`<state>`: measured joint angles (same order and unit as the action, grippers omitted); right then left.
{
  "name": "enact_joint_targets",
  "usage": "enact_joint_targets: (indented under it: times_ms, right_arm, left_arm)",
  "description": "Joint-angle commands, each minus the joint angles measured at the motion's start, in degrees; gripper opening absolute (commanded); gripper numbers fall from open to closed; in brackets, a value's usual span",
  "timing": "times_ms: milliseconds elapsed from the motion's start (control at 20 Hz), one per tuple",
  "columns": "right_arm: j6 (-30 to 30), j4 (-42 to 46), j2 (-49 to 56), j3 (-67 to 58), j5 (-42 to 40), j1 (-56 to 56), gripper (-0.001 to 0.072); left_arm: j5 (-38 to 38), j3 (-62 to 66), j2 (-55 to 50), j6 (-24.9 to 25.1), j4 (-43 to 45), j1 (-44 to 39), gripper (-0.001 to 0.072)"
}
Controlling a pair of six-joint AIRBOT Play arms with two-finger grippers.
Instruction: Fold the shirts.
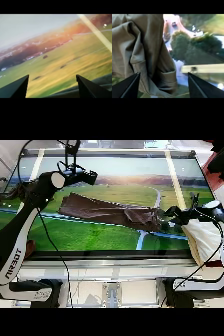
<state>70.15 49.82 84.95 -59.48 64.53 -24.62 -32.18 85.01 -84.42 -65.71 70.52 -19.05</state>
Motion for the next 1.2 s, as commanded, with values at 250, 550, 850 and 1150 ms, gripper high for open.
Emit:
enact_joint_targets:
  times_ms: [250, 550, 850, 1150]
  right_arm:
    - [-10.3, -20.5, 11.1, 2.3, -7.5, 3.6, 0.0679]
    - [-13.2, -25.8, 14.1, 1.8, -7.7, 9.3, 0.0666]
    - [-14.4, -26.8, 13.2, -3.8, -1.8, 11.6, 0.0028]
    - [-9.7, -22.3, 6.4, -9.6, 2.1, 11.6, 0.0026]
  left_arm:
    - [-4.6, 0.1, -2.1, -0.5, -0.2, -2.1, 0.066]
    - [-5.5, 0.1, -2.1, -0.7, -0.2, -2.1, 0.066]
    - [-6.5, 0.1, -2.3, -0.7, 0.2, -2.1, 0.0013]
    - [-11.0, 0.1, -11.3, -7.8, 0.2, -2.1, 0.0015]
